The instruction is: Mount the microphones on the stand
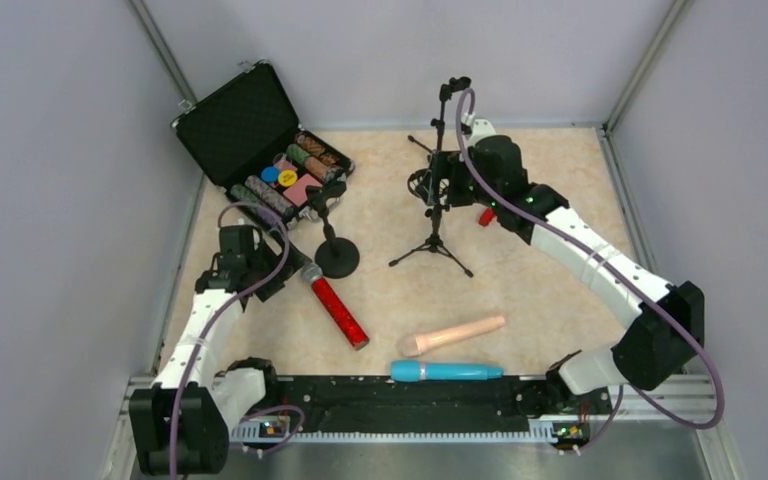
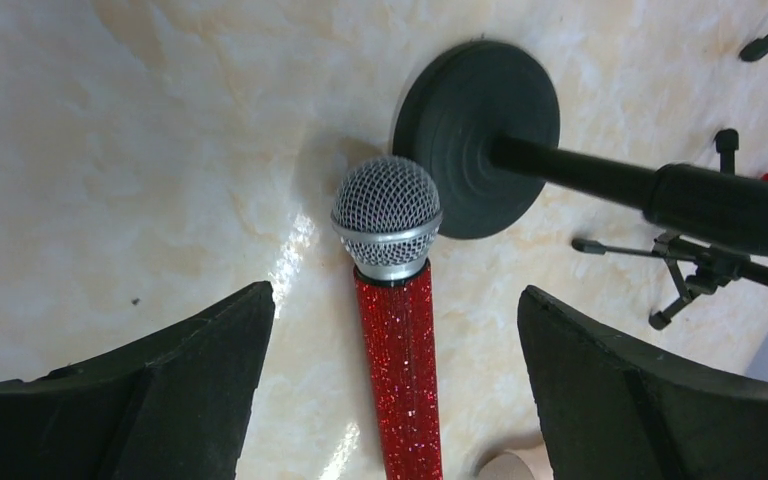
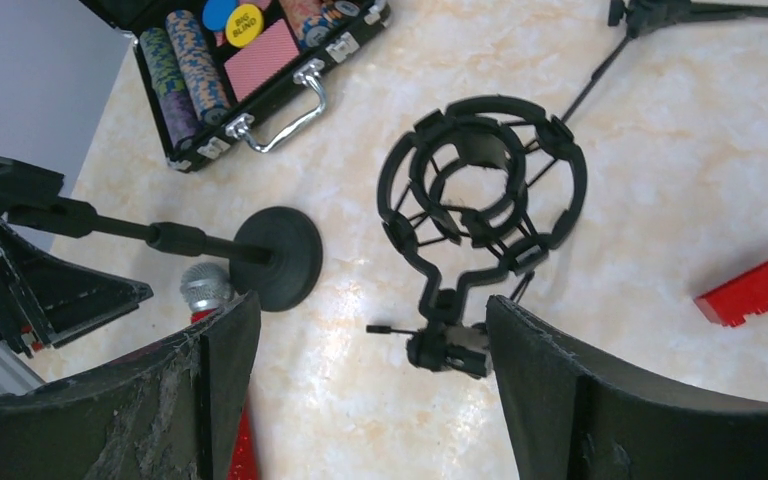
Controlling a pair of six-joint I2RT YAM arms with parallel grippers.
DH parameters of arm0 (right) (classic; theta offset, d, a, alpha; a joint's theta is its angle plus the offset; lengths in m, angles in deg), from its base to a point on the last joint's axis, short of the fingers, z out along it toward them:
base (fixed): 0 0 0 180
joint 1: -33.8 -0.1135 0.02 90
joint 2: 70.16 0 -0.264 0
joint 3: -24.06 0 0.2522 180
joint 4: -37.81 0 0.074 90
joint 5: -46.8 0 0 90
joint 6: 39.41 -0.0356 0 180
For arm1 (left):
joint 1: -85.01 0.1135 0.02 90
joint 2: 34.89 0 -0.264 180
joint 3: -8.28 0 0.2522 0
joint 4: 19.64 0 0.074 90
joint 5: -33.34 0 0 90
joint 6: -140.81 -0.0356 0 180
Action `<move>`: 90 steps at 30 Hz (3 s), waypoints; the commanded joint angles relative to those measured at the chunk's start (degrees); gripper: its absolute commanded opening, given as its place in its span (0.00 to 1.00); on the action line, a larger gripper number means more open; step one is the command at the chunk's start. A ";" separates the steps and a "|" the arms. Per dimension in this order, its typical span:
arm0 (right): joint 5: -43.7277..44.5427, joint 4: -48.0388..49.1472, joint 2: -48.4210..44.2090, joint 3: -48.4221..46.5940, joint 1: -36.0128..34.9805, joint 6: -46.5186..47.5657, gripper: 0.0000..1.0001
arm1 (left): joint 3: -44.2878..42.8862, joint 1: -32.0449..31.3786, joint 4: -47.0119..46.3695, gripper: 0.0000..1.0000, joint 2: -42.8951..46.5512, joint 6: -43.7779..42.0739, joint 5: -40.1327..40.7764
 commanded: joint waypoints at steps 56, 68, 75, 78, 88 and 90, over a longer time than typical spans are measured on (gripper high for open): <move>-1.02 4.95 -4.04 7.63 1.59 -2.56 0.82 | 9.44 -8.75 -18.40 0.01 -18.35 8.80 -6.69; -0.93 5.15 -4.86 7.69 1.56 -2.23 0.82 | 7.11 -8.75 -12.67 0.00 -4.27 8.74 -0.57; -0.67 5.81 -6.08 8.31 1.61 -2.10 0.82 | 2.44 -8.70 -6.29 0.00 4.93 7.21 6.55; -0.32 6.24 -6.74 8.63 1.60 -2.17 0.82 | 0.28 -8.67 -4.53 0.00 7.56 6.19 7.73; 0.18 6.63 -8.75 9.81 1.54 -2.01 0.82 | -7.41 -8.66 -4.25 0.00 14.31 1.10 6.43; 0.17 6.62 -9.02 10.00 1.61 -2.01 0.82 | -8.32 -8.68 -5.63 0.00 16.10 -0.16 5.98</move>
